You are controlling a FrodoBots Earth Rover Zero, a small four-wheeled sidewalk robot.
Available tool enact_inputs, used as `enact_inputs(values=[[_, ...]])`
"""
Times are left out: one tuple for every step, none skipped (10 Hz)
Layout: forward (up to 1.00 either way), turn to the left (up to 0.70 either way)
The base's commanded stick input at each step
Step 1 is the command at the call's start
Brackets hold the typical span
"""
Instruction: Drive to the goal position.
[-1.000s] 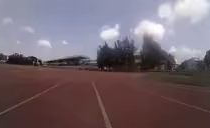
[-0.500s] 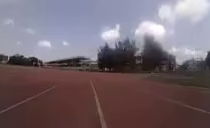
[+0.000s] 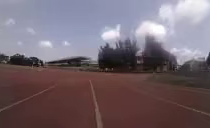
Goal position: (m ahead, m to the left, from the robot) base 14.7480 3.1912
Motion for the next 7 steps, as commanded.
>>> enact_inputs(values=[[0.70,0.00],[0.70,0.00],[0.70,0.00],[0.70,0.00],[0.70,0.00],[0.70,0.00],[0.70,0.00]])
